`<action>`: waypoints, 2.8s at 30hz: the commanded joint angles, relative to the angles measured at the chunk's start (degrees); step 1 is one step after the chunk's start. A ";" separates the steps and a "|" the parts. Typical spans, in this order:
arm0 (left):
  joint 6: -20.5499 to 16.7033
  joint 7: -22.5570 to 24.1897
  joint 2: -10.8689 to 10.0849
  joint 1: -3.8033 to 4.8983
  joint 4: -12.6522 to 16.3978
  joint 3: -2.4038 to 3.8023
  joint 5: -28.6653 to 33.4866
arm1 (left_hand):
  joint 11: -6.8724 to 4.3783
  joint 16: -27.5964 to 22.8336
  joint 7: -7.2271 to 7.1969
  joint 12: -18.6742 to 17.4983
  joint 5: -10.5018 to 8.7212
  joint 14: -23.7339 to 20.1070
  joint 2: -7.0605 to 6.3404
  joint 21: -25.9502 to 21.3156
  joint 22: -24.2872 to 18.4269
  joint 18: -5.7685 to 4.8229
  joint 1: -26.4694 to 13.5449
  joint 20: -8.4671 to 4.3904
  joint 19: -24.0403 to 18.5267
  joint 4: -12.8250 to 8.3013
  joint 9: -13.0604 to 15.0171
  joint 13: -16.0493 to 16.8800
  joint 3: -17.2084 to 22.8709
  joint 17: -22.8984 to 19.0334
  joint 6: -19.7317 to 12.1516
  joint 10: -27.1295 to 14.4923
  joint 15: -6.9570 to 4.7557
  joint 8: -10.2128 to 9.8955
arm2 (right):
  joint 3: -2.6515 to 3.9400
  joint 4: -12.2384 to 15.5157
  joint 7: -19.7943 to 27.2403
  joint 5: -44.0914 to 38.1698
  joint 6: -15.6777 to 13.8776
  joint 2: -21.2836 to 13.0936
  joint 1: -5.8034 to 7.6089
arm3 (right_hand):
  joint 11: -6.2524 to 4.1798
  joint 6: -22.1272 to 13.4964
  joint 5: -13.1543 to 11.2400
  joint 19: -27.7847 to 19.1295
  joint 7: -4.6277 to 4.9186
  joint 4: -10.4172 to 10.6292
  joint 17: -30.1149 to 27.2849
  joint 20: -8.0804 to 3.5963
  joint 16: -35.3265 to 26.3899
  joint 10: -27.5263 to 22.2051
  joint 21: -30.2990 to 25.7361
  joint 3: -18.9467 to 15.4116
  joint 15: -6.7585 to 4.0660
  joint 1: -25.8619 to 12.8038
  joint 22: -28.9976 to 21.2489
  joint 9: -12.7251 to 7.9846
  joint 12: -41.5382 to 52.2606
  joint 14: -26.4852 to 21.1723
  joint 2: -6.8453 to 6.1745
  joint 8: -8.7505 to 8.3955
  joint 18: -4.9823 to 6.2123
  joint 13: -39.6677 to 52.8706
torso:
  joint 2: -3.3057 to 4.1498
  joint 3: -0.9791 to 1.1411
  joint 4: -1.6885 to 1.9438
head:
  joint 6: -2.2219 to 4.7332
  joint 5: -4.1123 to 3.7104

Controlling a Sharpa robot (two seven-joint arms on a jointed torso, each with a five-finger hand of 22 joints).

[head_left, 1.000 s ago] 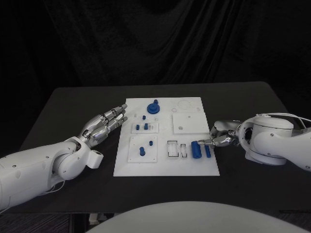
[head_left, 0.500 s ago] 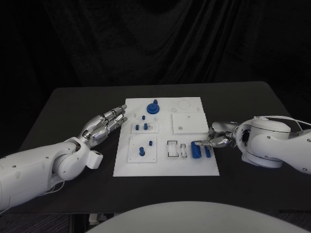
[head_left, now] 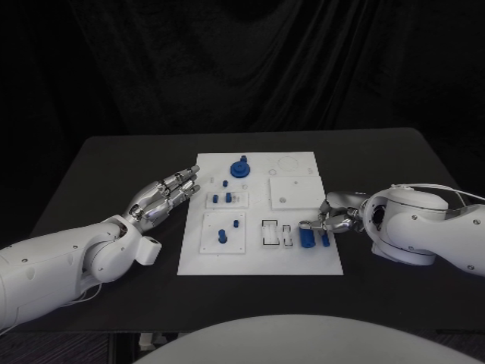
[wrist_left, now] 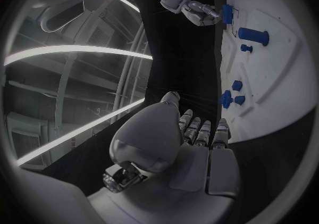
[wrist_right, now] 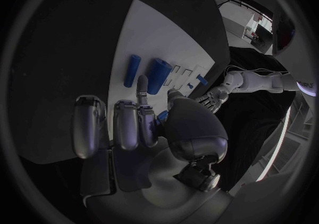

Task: Assemble the parts on the task board

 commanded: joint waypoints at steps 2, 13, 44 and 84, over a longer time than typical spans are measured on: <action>1.06 2.80 -0.02 -0.15 0.20 0.05 0.08 | 0.26 -0.21 0.29 0.13 0.21 0.18 -0.05 0.35 0.07 1.20 0.75 0.58 0.01 -0.02 0.08 0.02 0.45 -0.09 0.11 -0.18 0.42 0.18 | 0.00 -0.33 -0.34 0.00 0.04 0.42 -0.55 | -0.38 -0.08 -0.41 3.61 0.15 0.03 4.92 -0.50 -0.30 6.06 -0.48 -0.61 -0.21 0.39 12.45 -0.14 0.15 4.38 0.14 -0.02 -0.22 15.09 | 0.00 0.00 0.00 | 0.00 0.33; 1.42 2.37 0.02 -0.40 -0.03 0.05 0.08 | 0.37 -0.21 0.44 0.12 0.30 0.18 -0.04 0.35 0.07 1.22 0.98 0.66 0.02 -0.35 0.08 0.02 0.82 -0.09 0.14 -0.19 0.50 0.20 | 0.00 -1.78 -0.40 -0.01 -0.36 2.10 -1.15 | -0.33 -0.26 -0.67 3.40 0.22 0.00 4.22 -0.46 -0.74 6.06 -1.04 -1.04 -0.15 0.39 12.28 -0.32 0.15 4.23 0.15 -0.27 -0.09 15.09 | -0.01 0.00 -0.01 | 0.00 0.73; 2.79 0.62 0.10 -0.73 -0.32 0.05 0.08 | 1.54 -0.21 1.46 0.77 1.98 0.18 -0.34 0.41 0.13 1.05 1.11 1.40 0.13 -1.84 0.23 0.16 3.03 -0.09 1.26 0.25 1.46 0.59 | 0.02 -6.56 1.28 16.45 0.73 5.49 -2.65 | -0.81 -0.33 25.68 2.89 -0.21 -5.46 2.47 -0.57 -1.10 6.06 -0.87 3.99 -0.36 19.43 12.11 -1.66 0.15 3.99 -0.91 -1.12 0.04 15.09 | -0.01 0.00 -0.01 | 0.00 0.70; 3.57 1.26 0.65 -1.32 -0.72 0.05 0.08 | 1.36 -0.21 1.81 0.89 2.10 0.18 -0.37 0.44 0.18 1.00 0.84 1.64 0.18 -1.84 0.26 0.17 3.42 -0.09 1.59 0.35 1.72 0.73 | 0.03 -7.87 5.04 26.62 0.07 9.34 0.85 | -0.27 -2.95 26.66 1.98 0.48 -3.88 0.46 -0.30 -1.88 6.06 -2.85 7.66 0.05 18.19 11.39 -0.97 0.15 3.62 -2.61 -0.37 0.53 15.09 | 0.00 -0.02 0.00 | 0.00 1.75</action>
